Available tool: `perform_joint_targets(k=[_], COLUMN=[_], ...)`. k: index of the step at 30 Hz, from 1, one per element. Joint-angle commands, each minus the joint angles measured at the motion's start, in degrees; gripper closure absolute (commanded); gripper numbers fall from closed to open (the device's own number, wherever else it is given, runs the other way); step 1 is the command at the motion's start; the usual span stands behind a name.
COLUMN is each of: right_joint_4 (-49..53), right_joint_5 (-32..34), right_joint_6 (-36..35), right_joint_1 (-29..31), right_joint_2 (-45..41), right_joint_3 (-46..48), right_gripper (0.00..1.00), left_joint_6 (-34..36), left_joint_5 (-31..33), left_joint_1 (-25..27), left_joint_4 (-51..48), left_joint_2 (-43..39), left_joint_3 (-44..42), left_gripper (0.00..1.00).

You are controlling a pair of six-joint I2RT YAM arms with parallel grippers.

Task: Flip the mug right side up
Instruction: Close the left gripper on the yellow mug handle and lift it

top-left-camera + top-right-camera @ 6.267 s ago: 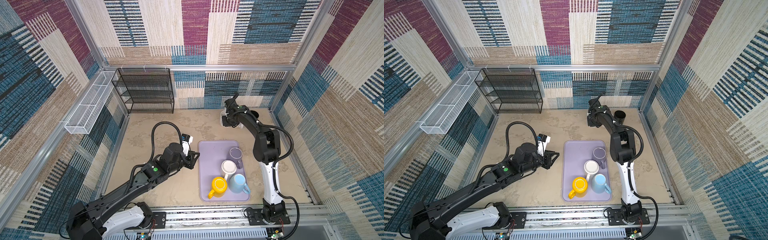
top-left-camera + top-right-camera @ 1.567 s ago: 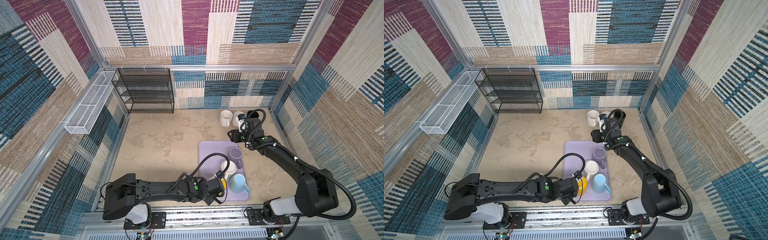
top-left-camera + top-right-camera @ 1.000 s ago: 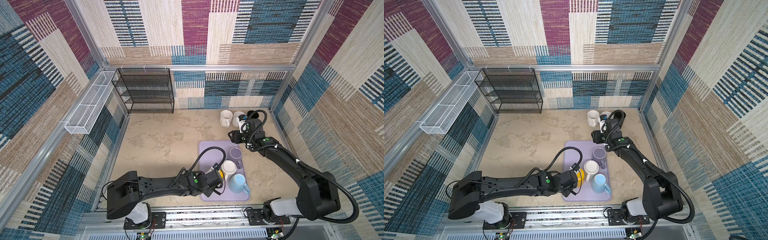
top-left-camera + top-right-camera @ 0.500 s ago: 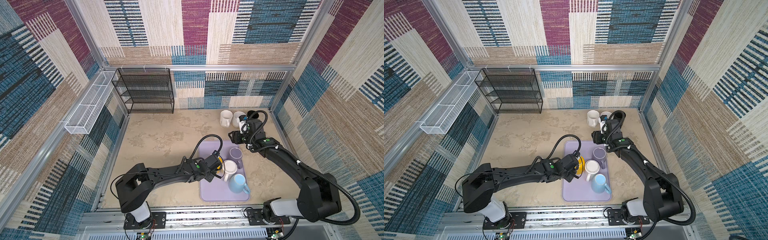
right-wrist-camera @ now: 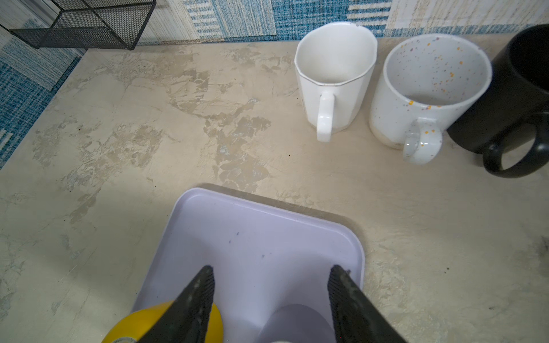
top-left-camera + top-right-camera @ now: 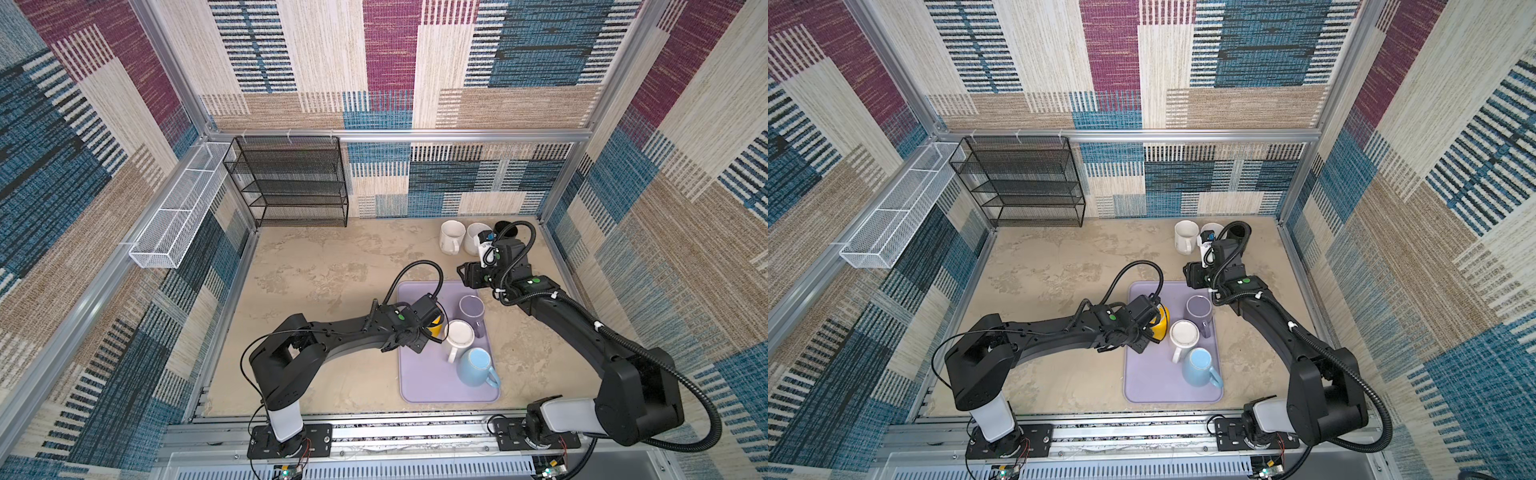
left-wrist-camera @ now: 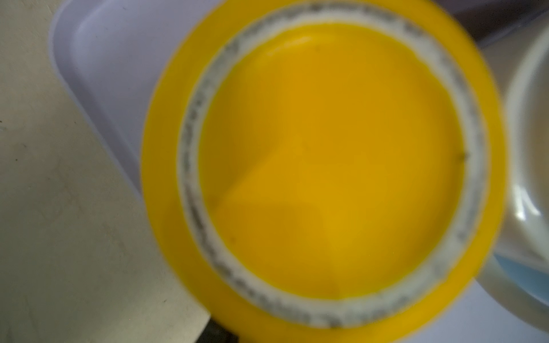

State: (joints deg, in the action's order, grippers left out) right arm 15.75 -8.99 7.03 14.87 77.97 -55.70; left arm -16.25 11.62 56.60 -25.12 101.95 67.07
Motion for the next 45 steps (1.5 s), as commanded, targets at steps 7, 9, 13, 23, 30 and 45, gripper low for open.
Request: perform_joint_targets(k=[7,9,13,23,30,45], right_joint_4=[-0.9,-1.0,-1.0,-1.1,-1.1,-1.3], right_joint_5=[0.1,0.1,0.0,0.0,-0.1,-0.2], right_joint_6=[-0.2,-0.2,-0.2,-0.2,-0.1,0.3], right_joint_1=[0.0,0.0,0.0,0.0,0.0,0.0], right_joint_2=[-0.3,-0.3,-0.2,-0.2,-0.1,-1.7], right_joint_3=[0.1,0.2,0.1,0.2,0.3,1.5], right_gripper=[0.36,0.36,0.36,0.36,0.36,0.36], left_joint_6=[1.9,2.1,2.3,2.2,2.3,1.9], left_joint_5=[-0.9,-0.9,-0.9,-0.7,0.0,0.8], left_joint_1=[-0.5,-0.5,-0.5,-0.5,-0.5,-0.5], left_joint_4=[-1.3,-1.4,-1.7,-1.9,-1.6,-1.5], left_joint_2=[-0.3,-0.7,-0.9,-1.4,-1.6,-1.3], left_joint_3=[1.5,1.6,2.2,2.0,1.9,1.6], left_gripper=[0.79,0.79,0.79,0.80,0.81,0.95])
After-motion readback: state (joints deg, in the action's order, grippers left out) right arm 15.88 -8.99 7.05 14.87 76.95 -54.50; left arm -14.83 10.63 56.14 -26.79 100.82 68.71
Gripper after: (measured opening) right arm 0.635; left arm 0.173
